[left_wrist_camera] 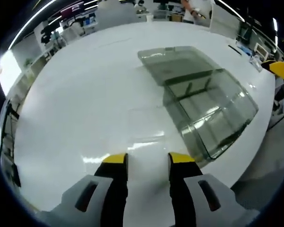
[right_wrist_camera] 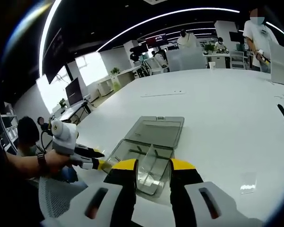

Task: Insert the divider into the dual guide fixture by aligning both edges with the guide slots and pushing it downward to the bottom, including one-sided entry, uneven engagement, binding, and posture correction.

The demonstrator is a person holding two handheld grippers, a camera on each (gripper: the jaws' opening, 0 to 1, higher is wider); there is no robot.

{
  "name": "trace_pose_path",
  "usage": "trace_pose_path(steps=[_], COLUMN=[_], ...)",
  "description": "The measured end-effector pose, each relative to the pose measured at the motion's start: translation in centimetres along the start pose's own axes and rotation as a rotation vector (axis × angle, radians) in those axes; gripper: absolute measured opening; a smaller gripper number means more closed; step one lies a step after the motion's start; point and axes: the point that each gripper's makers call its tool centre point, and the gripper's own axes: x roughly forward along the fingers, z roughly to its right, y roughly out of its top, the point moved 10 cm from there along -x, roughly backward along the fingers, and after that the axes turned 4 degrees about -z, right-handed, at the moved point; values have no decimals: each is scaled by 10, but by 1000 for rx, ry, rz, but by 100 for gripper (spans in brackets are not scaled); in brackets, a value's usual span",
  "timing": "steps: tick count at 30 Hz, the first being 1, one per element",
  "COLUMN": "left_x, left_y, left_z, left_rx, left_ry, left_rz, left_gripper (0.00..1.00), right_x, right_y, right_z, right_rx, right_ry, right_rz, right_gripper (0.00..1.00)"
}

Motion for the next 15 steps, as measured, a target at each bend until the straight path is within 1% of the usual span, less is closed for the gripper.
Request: trace_pose_path(steps=[7,15], left_x=[-5,-11], left_y=[-1,0], left_z=[-4,-6], left_rx=[-47,-64], left_ry=[-22,-34], left_rz=[18,52], left_gripper=[32,31], right_x=[1,2], right_y=[2,6], right_z=[-3,-6], right_rx=[-19,-39], right_ry=[13,28], right_rz=[-5,-3], right_gripper=[23,23])
